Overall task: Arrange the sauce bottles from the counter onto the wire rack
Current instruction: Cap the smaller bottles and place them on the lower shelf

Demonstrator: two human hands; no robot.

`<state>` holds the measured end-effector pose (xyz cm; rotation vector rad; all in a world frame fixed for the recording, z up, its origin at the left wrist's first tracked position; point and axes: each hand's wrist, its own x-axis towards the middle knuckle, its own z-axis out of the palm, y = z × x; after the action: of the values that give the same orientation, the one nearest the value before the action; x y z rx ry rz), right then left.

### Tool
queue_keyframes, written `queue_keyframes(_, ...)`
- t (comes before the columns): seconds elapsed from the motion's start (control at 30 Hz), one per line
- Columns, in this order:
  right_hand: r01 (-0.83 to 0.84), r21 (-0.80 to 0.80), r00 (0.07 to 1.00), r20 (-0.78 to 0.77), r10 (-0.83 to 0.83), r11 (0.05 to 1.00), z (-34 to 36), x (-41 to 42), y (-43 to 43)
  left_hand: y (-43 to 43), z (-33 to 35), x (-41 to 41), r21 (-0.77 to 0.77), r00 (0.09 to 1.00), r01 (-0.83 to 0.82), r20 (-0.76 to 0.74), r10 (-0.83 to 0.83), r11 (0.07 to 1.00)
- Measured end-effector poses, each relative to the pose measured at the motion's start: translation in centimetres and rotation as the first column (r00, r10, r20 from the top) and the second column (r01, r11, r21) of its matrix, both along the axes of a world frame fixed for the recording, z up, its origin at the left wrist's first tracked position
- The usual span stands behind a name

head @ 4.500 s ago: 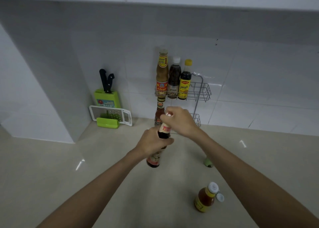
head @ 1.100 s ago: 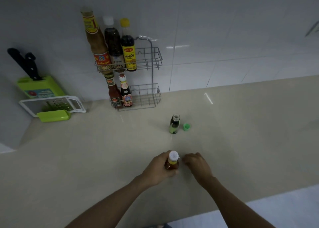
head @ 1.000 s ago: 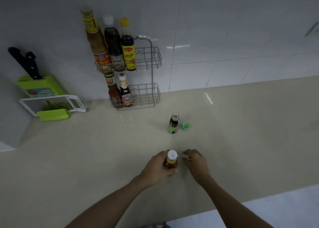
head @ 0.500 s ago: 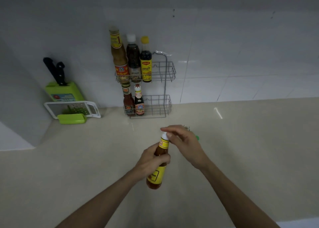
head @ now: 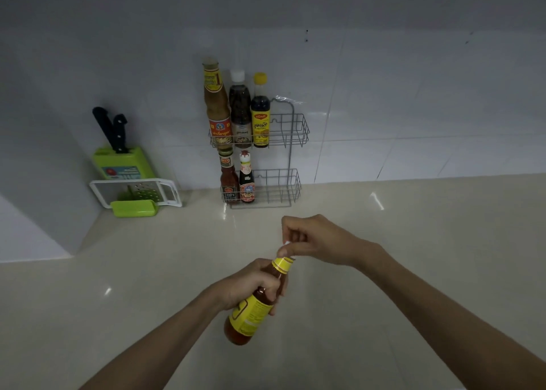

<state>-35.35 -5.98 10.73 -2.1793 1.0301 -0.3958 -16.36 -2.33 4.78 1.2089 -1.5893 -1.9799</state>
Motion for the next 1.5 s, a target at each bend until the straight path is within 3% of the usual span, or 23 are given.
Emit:
queue_keyframes(0.1, 0.148, -0.273, 0.982, -0.076, -0.175, 0.951, -2.0, 1.1, 0.4, 0.6, -0.2, -0.7, -0.208, 0.964, -0.143, 0.193, 0.184, 0.968)
queue_keyframes(0.2, 0.350, -0.376, 0.910, -0.081, -0.407, 0.858, -3.5, 2.5, 0.9, 1.0, -0.7, -1.2, -0.404, 0.836, -0.158, 0.430, 0.340, 0.901)
queue_keyframes(0.27, 0.344, -0.385, 0.888, -0.165, -0.430, 0.857, -3.4, 2.5, 1.2, 1.1, -0.5, -0.9, -0.352, 0.899, -0.132, 0.351, 0.262, 0.927)
queue_keyframes(0.37, -0.020, -0.489, 0.954, -0.269, -0.130, 0.872, -1.8, 0.9, 2.0, 0.9, 0.7, 0.6, -0.088, 0.998, 0.024, 0.068, -0.018, 0.996)
queue_keyframes(0.43, -0.148, -0.571, 0.945, -0.324, -0.055, 0.808, -1.4, 0.3, 2.2, 0.8, 1.1, 1.1, -0.051, 0.994, 0.105, 0.031, -0.103, 0.993)
queue_keyframes(0.47, -0.115, -0.579, 0.940, -0.326, -0.100, 0.807, -1.4, 0.4, 2.0, 1.0, 1.1, 0.9, -0.072, 0.996, 0.086, 0.046, -0.083, 0.994)
queue_keyframes(0.53, -0.014, -0.526, 0.906, -0.366, -0.211, 0.850, -1.6, 1.5, 2.0, 1.5, 1.0, 0.0, -0.198, 0.977, -0.093, 0.171, 0.128, 0.976)
queue_keyframes(0.57, 0.032, -0.480, 0.879, -0.404, -0.253, 0.877, -2.1, 2.1, 1.9, 1.5, 0.7, -0.3, -0.331, 0.918, -0.178, 0.283, 0.277, 0.927)
queue_keyframes(0.63, 0.181, -0.335, 0.840, -0.436, -0.323, 0.924, -2.5, 2.9, 1.9, 1.5, 0.6, -0.4, -0.523, 0.756, -0.141, 0.492, 0.433, 0.841)
queue_keyframes(0.67, 0.191, -0.272, 0.849, -0.437, -0.298, 0.943, -2.3, 3.0, 2.1, 1.4, 0.5, -0.1, -0.521, 0.760, -0.114, 0.503, 0.412, 0.846)
queue_keyframes(0.77, 0.059, -0.316, 0.923, -0.345, -0.172, 0.947, -1.1, 2.3, 2.7, 1.1, 0.8, 1.7, -0.302, 0.967, -0.037, 0.229, 0.110, 0.953)
queue_keyframes(0.8, -0.015, -0.416, 0.928, -0.344, -0.143, 0.909, -0.7, 2.1, 2.9, 1.1, 1.0, 2.1, -0.248, 0.990, -0.016, 0.134, 0.051, 0.969)
queue_keyframes(0.87, -0.133, -0.582, 0.922, -0.370, -0.116, 0.802, -1.0, 1.9, 2.7, 1.2, 1.2, 2.3, -0.232, 0.997, 0.004, 0.082, 0.015, 0.973)
queue_keyframes(0.93, -0.032, -0.590, 0.926, -0.321, -0.198, 0.806, -1.3, 2.3, 2.7, 1.6, 1.1, 1.4, -0.274, 0.984, -0.066, 0.143, 0.108, 0.959)
queue_keyframes(1.0, 0.096, -0.448, 0.871, -0.395, -0.293, 0.889, -2.1, 3.0, 2.5, 1.9, 0.7, 0.6, -0.450, 0.872, -0.146, 0.362, 0.329, 0.881)
queue_keyframes(1.07, 0.200, -0.233, 0.830, -0.476, -0.291, 0.952, -2.8, 3.5, 2.4, 2.3, 0.5, 0.2, -0.613, 0.673, 0.000, 0.585, 0.453, 0.790)
queue_keyframes(1.1, 0.208, -0.137, 0.842, -0.479, -0.248, 0.969, -2.6, 3.5, 2.5, 2.3, 0.2, 0.3, -0.624, 0.644, 0.055, 0.618, 0.450, 0.779)
queue_keyframes(1.17, 0.139, -0.114, 0.885, -0.432, -0.175, 0.984, -2.1, 3.2, 3.0, 2.1, 0.0, 1.2, -0.503, 0.764, 0.010, 0.561, 0.317, 0.864)
queue_keyframes(1.23, 0.128, -0.283, 0.918, -0.330, -0.221, 0.951, -1.8, 2.9, 3.3, 1.8, 0.0, 1.9, -0.340, 0.908, -0.050, 0.376, 0.185, 0.939)
queue_keyframes(1.3, 0.045, -0.494, 0.911, -0.336, -0.238, 0.868, -2.4, 3.0, 3.3, 1.8, 0.3, 1.7, -0.341, 0.926, -0.085, 0.321, 0.201, 0.936)
queue_keyframes(1.4, 0.070, -0.481, 0.836, -0.450, -0.315, 0.874, -2.1, 3.6, 2.9, 2.0, 0.6, 0.4, -0.573, 0.761, -0.071, 0.498, 0.415, 0.817)
queue_keyframes(1.5, 0.323, -0.121, 0.819, -0.461, -0.341, 0.939, -1.9, 4.3, 1.3, 2.5, 0.5, -0.7, -0.716, 0.615, 0.041, 0.568, 0.547, 0.697)
